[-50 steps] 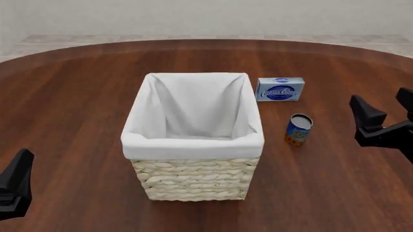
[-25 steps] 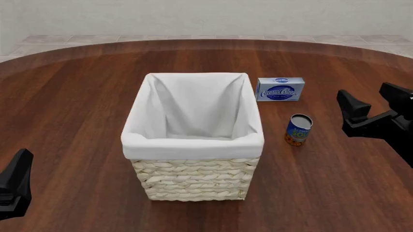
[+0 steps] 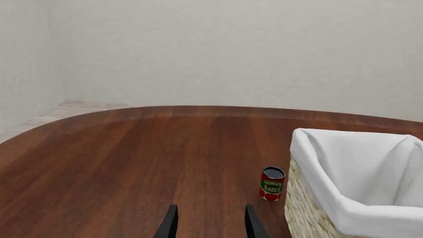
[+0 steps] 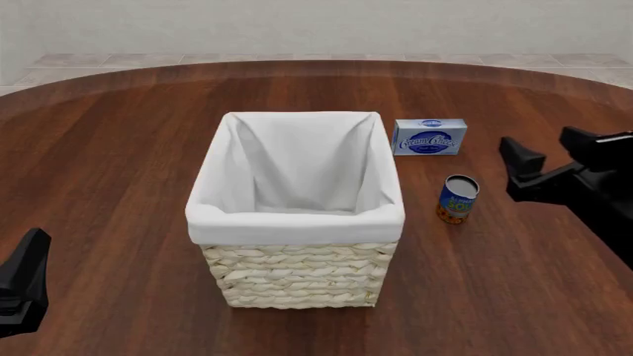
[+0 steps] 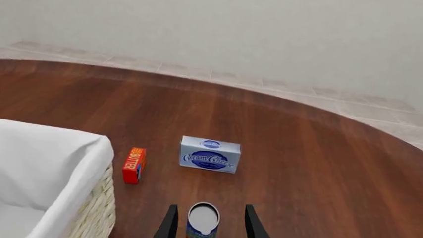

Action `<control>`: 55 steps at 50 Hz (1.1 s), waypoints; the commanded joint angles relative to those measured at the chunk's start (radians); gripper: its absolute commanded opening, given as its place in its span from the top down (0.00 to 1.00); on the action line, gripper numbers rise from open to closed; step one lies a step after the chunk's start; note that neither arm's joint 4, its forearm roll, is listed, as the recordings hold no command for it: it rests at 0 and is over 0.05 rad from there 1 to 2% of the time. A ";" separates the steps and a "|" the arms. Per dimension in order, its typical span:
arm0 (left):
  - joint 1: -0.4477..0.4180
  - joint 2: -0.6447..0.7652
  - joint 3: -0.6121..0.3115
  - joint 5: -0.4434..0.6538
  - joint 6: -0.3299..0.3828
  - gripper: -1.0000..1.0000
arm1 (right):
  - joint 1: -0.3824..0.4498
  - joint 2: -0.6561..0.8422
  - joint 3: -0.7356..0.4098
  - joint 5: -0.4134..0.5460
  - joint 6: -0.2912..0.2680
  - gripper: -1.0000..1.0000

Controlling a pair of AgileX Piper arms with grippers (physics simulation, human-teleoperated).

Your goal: Pick up the alphabet soup and put it in the basket.

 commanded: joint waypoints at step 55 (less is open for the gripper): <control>-0.001 0.000 0.000 0.009 0.013 0.00 | 0.007 0.234 -0.092 -0.057 0.014 0.00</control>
